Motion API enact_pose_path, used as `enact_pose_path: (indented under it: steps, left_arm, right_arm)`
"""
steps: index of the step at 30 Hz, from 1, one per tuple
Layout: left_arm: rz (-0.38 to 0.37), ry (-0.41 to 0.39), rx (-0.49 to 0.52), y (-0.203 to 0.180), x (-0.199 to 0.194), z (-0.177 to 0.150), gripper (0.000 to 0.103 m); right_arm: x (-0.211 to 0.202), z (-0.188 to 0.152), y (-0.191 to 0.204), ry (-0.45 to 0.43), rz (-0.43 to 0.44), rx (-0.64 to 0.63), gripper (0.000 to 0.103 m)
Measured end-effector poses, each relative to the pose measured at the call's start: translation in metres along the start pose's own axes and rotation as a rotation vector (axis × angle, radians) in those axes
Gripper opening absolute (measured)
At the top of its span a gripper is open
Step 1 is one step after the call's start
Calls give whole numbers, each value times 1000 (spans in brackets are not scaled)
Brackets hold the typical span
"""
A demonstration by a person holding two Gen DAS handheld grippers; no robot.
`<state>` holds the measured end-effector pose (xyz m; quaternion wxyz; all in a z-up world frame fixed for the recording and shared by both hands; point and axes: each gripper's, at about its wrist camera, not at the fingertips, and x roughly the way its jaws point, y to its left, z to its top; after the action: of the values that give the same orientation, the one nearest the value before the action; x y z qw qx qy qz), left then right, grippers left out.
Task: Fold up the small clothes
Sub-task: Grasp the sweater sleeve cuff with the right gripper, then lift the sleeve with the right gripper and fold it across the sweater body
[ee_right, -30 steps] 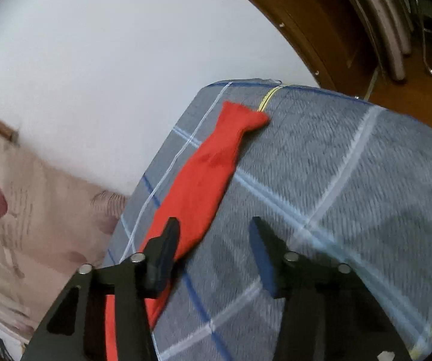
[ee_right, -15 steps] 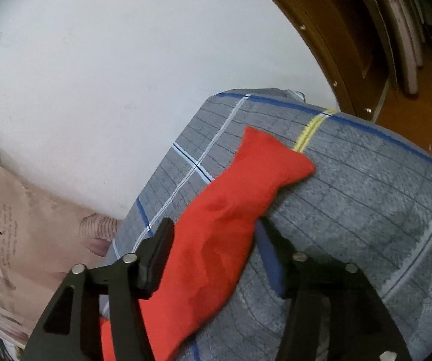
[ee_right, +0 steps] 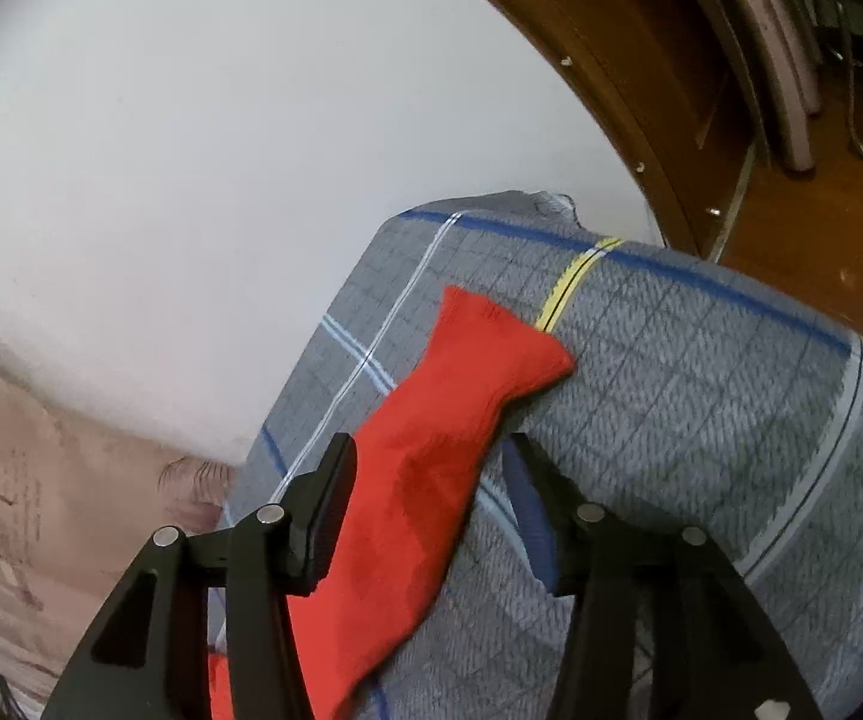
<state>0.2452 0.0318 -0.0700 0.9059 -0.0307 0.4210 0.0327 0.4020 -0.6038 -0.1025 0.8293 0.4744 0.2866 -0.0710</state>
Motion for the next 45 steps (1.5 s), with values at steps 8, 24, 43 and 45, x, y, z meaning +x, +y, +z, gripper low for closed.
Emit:
enact_pose_path:
  steps: [8,24,43,45]
  left_arm:
    - [93,-216,-54,39,-81,20,103]
    - [193,-365,67,28,-136,-4,103]
    - [127,-207,53,17,-92,-11,103]
    - [143,-197,67,16,-88,-10,103]
  right_arm:
    - [20,0,18,39,-1,-83,44]
    - [-113,-35,120,-22,287,-279,8]
    - [11,-10,40,139,-10,-87,48]
    - [21,-10,48,137,-69,-150,7]
